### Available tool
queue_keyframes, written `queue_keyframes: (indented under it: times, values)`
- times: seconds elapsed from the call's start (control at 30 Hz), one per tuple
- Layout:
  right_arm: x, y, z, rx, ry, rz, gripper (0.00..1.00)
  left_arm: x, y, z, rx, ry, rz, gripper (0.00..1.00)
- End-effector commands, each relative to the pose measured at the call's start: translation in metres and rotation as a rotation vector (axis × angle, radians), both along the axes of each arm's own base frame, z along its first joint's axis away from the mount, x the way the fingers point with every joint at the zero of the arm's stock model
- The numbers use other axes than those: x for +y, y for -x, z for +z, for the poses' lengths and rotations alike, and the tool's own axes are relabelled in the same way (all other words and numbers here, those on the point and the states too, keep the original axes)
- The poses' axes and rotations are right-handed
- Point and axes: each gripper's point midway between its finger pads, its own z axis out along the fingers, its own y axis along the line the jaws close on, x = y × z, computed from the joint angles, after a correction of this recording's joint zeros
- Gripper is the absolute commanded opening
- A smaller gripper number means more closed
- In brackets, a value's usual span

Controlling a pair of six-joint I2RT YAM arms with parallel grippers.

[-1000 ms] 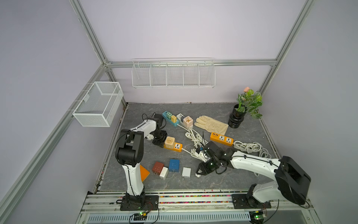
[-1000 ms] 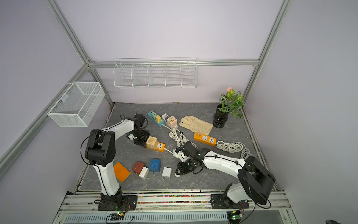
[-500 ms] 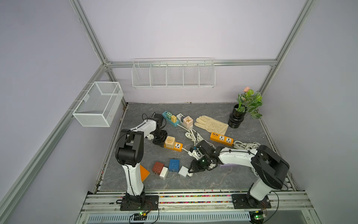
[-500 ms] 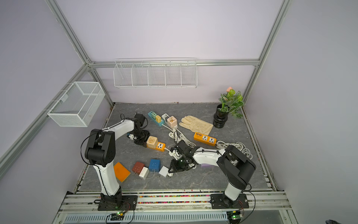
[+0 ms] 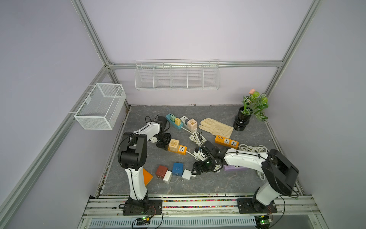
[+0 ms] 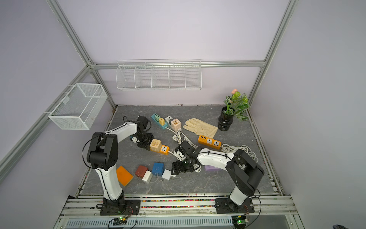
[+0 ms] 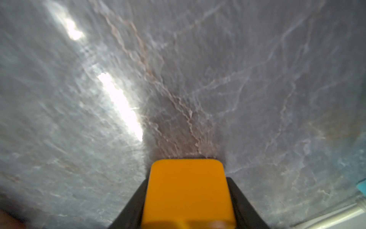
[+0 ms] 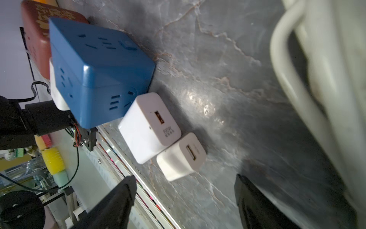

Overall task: Pull the plug off the socket
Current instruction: Place the plug at the center of the board, then remove the plug from the socket.

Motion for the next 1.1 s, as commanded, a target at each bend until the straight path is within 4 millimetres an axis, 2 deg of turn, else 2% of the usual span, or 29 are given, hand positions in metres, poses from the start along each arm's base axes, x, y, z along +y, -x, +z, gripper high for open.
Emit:
queue_keyframes:
  times: [0.0,0.23,0.3,0.4,0.6,0.73,0.87,1.07]
  values:
    - [-0.011,-0.015,0.024,-0.142,0.048,0.038,0.84,-0.009,-0.004,-0.004,-0.007,0.036,-0.005,0.00]
    - [0.004,-0.062,0.071,-0.556,0.015,0.168,0.85,-0.010,-0.003,-0.004,-0.002,0.037,-0.010,0.00]
    - [0.012,-0.078,0.076,-0.682,0.000,0.208,0.87,-0.010,-0.003,-0.005,0.000,0.036,-0.012,0.00]
    - [0.036,-0.090,0.077,-0.802,-0.051,0.338,0.88,-0.009,-0.002,-0.005,0.004,0.035,-0.013,0.00]
    - [0.083,-0.125,0.055,-0.849,-0.028,0.463,0.91,-0.009,0.002,-0.006,0.008,0.026,-0.026,0.00]
    - [0.111,-0.140,0.044,-0.848,-0.049,0.495,0.91,-0.008,0.005,-0.006,0.011,0.022,-0.034,0.00]
    - [0.127,-0.148,0.033,-0.841,-0.058,0.510,0.91,-0.006,0.007,-0.004,0.014,0.012,-0.049,0.00]
    - [0.138,-0.146,0.023,-0.822,-0.069,0.555,0.92,-0.006,0.007,-0.003,0.017,0.008,-0.061,0.00]
